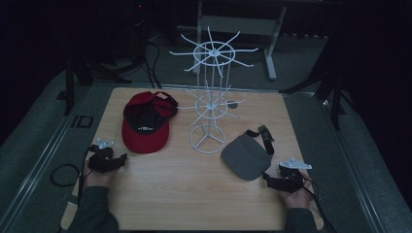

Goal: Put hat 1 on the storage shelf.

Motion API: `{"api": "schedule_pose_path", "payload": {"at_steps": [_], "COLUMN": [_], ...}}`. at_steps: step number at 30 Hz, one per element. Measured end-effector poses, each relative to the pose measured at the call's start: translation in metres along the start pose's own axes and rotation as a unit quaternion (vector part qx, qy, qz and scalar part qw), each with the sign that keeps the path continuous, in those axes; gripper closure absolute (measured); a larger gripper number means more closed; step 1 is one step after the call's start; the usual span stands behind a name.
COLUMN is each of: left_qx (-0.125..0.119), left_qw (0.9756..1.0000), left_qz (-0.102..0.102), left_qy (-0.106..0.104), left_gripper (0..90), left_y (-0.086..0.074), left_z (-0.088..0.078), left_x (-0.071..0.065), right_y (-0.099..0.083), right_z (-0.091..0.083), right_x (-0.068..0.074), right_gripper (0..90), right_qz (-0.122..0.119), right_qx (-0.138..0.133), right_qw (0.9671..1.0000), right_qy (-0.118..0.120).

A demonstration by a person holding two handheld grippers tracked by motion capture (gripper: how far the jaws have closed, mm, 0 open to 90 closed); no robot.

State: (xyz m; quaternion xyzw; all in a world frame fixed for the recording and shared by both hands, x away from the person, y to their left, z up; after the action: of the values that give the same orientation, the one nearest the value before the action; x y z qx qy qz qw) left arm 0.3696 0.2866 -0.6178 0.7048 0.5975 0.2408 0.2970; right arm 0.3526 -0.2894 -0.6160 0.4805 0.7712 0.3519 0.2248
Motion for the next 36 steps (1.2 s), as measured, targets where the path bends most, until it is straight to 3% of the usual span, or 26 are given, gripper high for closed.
{"api": "schedule_pose_path", "payload": {"at_steps": [6,8,14,17,21,25,36], "left_qx": [0.000,0.003,0.018,0.020,0.030,0.038,0.000], "left_qw": [1.0000,0.9995,0.9984,0.9972,0.9955,0.9948,0.9938], "left_qz": [0.007,0.022,0.030,0.050,0.058,0.068,0.068], "left_qy": [-0.007,-0.023,-0.044,-0.051,-0.069,-0.066,-0.088], "left_gripper": [37.4,36.9,47.2,49.7,52.7,53.0,47.9], "left_y": [0.000,-0.001,-0.001,-0.001,-0.002,0.000,0.030], "left_z": [0.000,-0.001,-0.004,-0.005,-0.008,-0.010,-0.026], "left_x": [-0.001,-0.003,-0.003,-0.005,-0.006,-0.003,0.001], "right_y": [0.000,0.000,0.000,0.000,0.000,0.000,0.000], "right_z": [0.000,0.000,0.000,0.000,0.000,0.000,0.000], "right_x": [0.000,0.000,0.000,0.000,0.000,0.000,0.000], "right_gripper": [20.7,20.7,20.7,20.8,20.9,20.9,20.9], "right_qz": [0.000,0.000,0.000,0.001,0.001,0.001,0.002], "right_qx": [0.000,0.000,0.000,0.000,0.000,0.000,0.000], "right_qw": [1.0000,1.0000,1.0000,1.0000,1.0000,1.0000,1.0000], "right_qy": [0.000,0.000,0.000,0.000,-0.001,-0.001,-0.001]}}
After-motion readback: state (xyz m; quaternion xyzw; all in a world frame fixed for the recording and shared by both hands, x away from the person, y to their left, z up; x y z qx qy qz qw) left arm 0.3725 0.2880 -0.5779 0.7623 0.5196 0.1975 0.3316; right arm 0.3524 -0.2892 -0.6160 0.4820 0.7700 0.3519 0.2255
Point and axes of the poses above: each handheld gripper's, and its own axes: z roughly forward along the jaws, y roughly out of its top, x roughly to its left, the point moved 7 cm from there along z, roughly forward along the jaws, and after that the axes turned 2 degrees about -x, right-handed, at the moved point
